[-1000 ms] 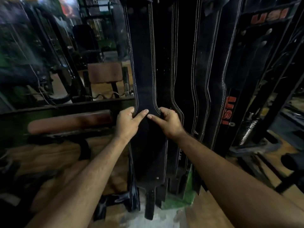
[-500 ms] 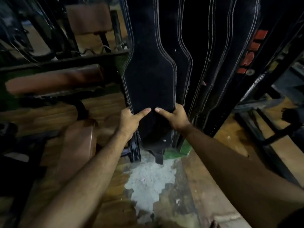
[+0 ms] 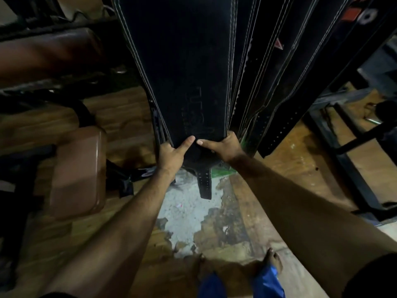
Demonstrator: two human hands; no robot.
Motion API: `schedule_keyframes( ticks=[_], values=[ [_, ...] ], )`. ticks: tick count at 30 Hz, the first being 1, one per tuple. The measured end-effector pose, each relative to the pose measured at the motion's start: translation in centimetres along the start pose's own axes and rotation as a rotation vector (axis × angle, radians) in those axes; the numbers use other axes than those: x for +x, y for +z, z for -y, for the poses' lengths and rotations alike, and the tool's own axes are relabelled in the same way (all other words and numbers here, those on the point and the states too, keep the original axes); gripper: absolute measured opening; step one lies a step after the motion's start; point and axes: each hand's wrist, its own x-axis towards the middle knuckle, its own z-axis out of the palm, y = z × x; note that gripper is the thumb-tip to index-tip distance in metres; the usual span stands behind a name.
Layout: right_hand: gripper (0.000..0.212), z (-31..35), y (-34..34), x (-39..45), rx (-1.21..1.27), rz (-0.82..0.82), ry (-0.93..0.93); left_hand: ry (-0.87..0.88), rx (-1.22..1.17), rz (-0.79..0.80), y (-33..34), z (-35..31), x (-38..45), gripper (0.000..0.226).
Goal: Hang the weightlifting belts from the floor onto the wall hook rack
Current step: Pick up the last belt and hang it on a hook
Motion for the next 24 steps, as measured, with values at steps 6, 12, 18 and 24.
schedule_keyframes(
  ticks=[6,12,18,24],
  values=[
    [0.039,-6.0,0.7,0.0,0.018,0.011,0.033,0.012,-0.028,-0.003,0.9,4.9,0.8,0.033],
    [0.056,-10.0,-0.5,1.7,-0.146,0.127,0.164,-0.079,-0.040,0.073,1.8,9.2,2.1,0.023],
    [0.033,-11.6,0.6,1.8,-0.155,0.154,0.356,-0.076,-0.010,0.148,2.6,12.5,2.1,0.045],
    [0.026,-15.0,1.9,-1.0,-0.127,-0.110,0.592,-0.332,0.228,-0.050,4.5,14.9,-1.1,0.031]
  ],
)
